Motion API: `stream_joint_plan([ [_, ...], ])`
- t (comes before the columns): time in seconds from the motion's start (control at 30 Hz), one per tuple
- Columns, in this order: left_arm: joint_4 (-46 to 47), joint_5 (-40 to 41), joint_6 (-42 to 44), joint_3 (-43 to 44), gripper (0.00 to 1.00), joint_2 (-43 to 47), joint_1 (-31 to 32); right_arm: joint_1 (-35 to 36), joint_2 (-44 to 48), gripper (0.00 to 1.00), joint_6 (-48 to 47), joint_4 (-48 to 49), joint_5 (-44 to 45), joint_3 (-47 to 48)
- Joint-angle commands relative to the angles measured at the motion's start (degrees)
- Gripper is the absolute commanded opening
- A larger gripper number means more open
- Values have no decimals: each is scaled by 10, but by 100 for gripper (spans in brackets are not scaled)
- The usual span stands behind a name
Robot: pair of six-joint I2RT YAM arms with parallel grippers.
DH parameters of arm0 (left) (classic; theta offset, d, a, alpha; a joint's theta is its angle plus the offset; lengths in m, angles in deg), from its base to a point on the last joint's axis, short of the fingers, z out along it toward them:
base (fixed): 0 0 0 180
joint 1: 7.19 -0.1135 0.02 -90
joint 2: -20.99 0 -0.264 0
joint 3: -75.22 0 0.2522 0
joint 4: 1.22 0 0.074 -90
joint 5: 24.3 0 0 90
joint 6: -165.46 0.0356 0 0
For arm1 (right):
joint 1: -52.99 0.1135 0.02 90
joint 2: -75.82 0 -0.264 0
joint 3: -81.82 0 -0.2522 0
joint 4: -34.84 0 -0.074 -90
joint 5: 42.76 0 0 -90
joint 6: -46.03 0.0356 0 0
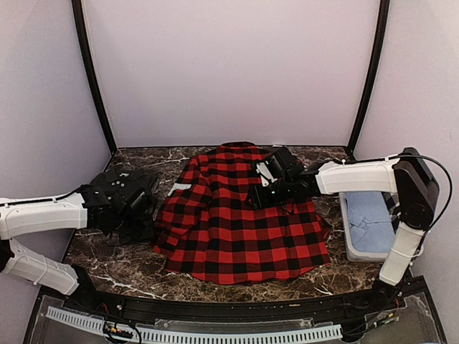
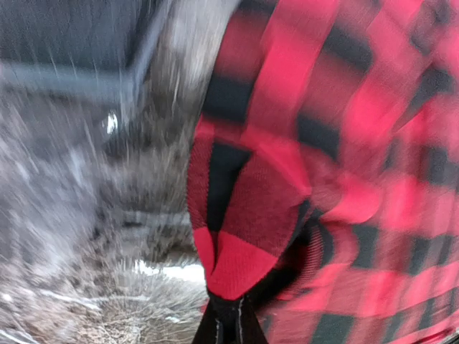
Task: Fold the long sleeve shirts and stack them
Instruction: Pick up the flattened shirt from the center of the board.
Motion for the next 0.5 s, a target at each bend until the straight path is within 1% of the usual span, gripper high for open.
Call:
stream_joint_plan([
  [0.0,-77,138,28,110,0,49,-4,6,0,58,4,15,8,-5],
  [0.07,-91,162,63,163,0,50,-25,6,-1,58,3,11,7,-3],
  [0.1,-93,165,92,179,0,47,-49,7,-2,58,3,11,7,-3],
  [0.13,-91,161,106,206,0,46,-64,8,-2,58,4,11,7,-1],
  [0.17,-73,153,145,217,0,43,-94,9,-2,58,4,11,7,0],
  [0.2,-62,134,165,239,0,42,-107,10,0,58,4,10,8,1],
  [0.27,-40,127,213,277,0,31,-134,11,2,58,6,9,9,3],
  [0.33,-33,136,254,325,0,11,-151,11,5,58,7,7,12,6],
  [0.47,-24,131,323,425,0,-46,-211,11,9,59,8,4,12,12],
])
